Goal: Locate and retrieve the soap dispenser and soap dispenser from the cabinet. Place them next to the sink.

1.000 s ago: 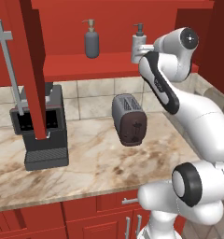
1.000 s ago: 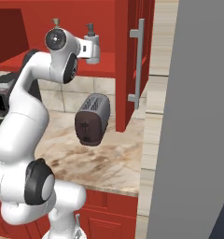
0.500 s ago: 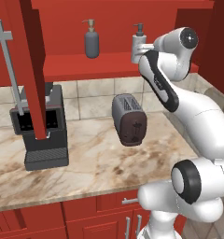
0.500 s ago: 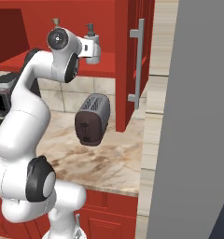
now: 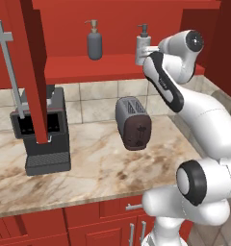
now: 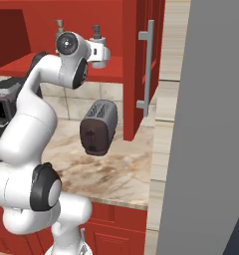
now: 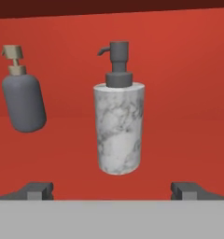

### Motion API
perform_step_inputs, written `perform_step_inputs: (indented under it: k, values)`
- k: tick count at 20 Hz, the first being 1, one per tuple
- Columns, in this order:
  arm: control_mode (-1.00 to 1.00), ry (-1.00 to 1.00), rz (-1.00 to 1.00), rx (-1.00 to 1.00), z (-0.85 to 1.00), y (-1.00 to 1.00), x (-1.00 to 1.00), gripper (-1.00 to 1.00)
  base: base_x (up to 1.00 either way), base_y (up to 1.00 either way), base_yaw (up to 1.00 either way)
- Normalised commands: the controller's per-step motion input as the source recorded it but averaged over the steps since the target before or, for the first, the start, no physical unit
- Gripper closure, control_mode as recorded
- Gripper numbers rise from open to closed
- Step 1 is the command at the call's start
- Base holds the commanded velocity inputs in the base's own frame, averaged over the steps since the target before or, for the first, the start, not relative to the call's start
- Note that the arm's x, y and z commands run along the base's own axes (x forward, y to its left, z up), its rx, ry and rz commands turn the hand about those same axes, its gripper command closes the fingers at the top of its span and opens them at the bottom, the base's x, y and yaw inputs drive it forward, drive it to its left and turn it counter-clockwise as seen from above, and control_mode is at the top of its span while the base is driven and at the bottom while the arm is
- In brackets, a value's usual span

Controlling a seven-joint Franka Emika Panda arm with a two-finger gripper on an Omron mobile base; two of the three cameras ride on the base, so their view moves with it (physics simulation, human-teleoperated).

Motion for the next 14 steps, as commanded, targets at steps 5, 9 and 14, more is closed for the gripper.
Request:
perform_step_inputs:
  k: [5,9,14]
  values:
    - [-1.0,0.03,0.01,-0.06,-0.07,-0.02,0.15,-1.0,0.0,0.0,0.0]
    - [-1.0,0.0,0.0,0.0,0.0,0.01,0.06,-1.0,0.0,0.0,0.0]
    - [-1.0,0.01,0.0,0.0,0.0,0.0,0.14,-1.0,0.0,0.0,0.0]
